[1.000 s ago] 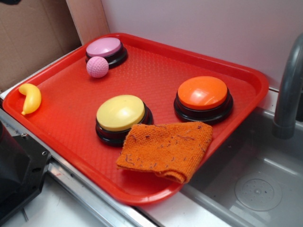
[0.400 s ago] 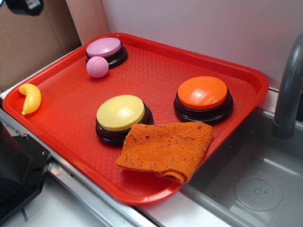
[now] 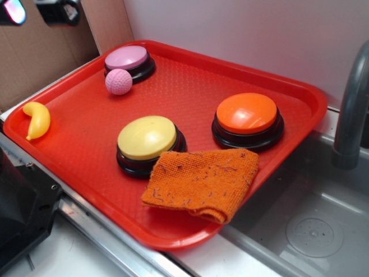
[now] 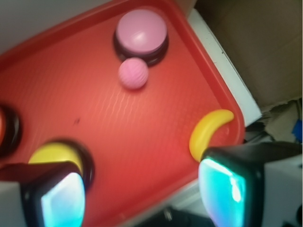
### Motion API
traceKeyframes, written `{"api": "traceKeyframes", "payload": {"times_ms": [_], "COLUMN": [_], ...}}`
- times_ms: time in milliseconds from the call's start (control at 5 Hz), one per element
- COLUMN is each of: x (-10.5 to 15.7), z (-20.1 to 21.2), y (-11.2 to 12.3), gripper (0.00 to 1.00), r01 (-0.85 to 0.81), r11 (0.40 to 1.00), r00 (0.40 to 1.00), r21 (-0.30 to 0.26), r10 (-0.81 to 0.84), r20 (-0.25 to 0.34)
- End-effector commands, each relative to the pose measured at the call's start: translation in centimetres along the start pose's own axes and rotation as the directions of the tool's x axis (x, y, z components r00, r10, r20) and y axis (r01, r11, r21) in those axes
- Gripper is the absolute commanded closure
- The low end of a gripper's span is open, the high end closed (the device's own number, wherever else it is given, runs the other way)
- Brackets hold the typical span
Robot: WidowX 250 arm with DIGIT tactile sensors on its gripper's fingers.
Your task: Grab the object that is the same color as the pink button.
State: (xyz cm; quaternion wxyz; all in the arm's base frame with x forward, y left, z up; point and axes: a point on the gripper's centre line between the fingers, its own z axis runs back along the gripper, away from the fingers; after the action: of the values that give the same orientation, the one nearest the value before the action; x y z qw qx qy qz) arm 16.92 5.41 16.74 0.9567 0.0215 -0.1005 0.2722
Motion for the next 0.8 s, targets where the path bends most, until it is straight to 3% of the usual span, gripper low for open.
{"api": "traceKeyframes", "payload": {"times_ms": [0,400,600], "x": [4.3,7.1,7.7], "z": [-5.1,-10.9,-13.1], "y": [1.4,0.6,0.0], "gripper": [0.0,0.0,0.0], "r01": [-0.184,-0.224,-0.219], "r11": [0.983,0.973,0.975], "r00": [0.98,0.973,0.974], "r21": [-0.012,-0.051,-0.031], "r10": [0.185,0.226,0.22], "r20": [0.069,0.04,0.046]}}
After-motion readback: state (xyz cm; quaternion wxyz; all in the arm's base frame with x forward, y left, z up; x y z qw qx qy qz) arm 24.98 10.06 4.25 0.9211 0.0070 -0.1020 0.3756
